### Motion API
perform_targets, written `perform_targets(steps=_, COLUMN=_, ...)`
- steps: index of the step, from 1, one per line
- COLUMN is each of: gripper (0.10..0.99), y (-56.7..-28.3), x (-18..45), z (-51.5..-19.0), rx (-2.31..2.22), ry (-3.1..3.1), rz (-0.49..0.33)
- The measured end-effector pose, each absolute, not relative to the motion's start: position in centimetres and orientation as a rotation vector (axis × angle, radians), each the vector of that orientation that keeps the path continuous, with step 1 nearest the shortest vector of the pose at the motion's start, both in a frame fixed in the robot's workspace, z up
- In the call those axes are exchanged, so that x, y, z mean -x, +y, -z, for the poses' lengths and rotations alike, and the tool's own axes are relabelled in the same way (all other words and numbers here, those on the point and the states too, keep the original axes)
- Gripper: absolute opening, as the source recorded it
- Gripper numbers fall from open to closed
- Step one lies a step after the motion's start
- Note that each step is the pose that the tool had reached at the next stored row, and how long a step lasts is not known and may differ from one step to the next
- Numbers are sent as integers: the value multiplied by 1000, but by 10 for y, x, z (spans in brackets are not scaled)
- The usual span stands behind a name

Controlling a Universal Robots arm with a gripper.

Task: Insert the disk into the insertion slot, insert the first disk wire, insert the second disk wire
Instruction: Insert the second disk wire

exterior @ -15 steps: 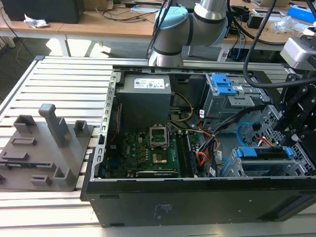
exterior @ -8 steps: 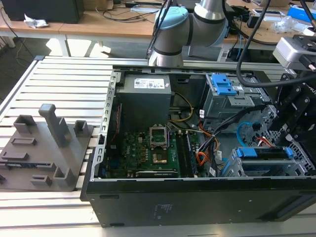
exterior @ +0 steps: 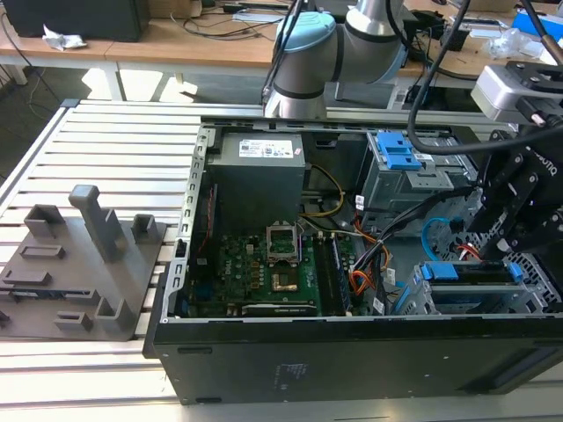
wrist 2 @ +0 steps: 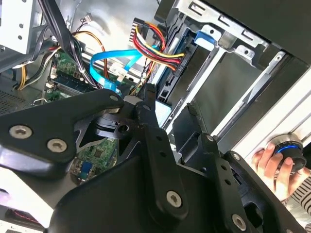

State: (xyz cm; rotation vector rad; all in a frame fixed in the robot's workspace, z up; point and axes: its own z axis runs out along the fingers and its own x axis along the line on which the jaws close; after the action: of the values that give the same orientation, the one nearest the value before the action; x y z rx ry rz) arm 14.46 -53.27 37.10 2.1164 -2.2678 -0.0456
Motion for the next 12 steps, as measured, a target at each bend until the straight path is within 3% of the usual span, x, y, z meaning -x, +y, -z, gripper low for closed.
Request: perform_targets(steps=12, gripper=420, y=-519, x=-136, z=-374, rx=-2127, ry=-2253, rz=40)
